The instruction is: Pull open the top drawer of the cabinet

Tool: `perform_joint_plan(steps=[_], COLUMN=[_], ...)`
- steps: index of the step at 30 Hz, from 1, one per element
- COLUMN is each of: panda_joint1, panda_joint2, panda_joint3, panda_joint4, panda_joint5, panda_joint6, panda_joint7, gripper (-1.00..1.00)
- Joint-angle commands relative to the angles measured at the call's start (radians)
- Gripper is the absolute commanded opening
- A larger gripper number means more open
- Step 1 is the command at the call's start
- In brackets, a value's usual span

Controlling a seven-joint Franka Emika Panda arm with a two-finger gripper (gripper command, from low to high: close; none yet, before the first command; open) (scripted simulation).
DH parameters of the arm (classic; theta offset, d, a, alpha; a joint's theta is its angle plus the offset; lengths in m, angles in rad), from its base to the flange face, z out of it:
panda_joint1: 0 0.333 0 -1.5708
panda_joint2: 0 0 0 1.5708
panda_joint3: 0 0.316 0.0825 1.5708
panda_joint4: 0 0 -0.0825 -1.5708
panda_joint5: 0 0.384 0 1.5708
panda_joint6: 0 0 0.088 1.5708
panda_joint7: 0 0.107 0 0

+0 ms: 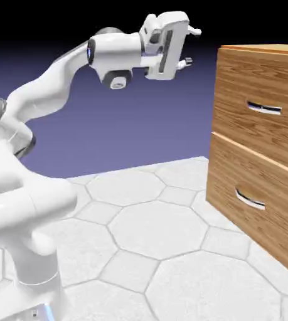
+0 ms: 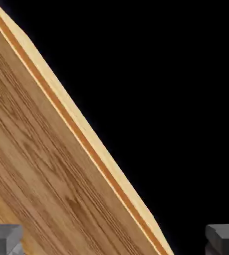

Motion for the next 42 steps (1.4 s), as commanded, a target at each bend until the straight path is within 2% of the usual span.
perform_joint_plan(steps=[1, 15, 17, 23, 24, 42], panda_joint1=[-0.029, -0.44, -0.441, -0.575, -0.575, -0.103], panda_joint2=[-0.018, -0.269, -0.27, -0.251, -0.251, -0.323], panda_joint3=[0.02, 0.301, 0.301, 0.31, 0.31, 0.255], panda_joint4=[0.013, 0.193, 0.193, 0.387, 0.387, -0.229], panda_joint5=[0.044, 0.652, 0.653, 0.664, 0.664, 0.567], panda_joint6=[-0.01, -0.154, -0.154, -0.096, -0.096, -0.246], panda_joint7=[-0.042, -0.627, -0.627, -0.599, -0.599, -0.66], gripper=[1.0, 1.0, 1.0, 1.0, -1.0, -1.0])
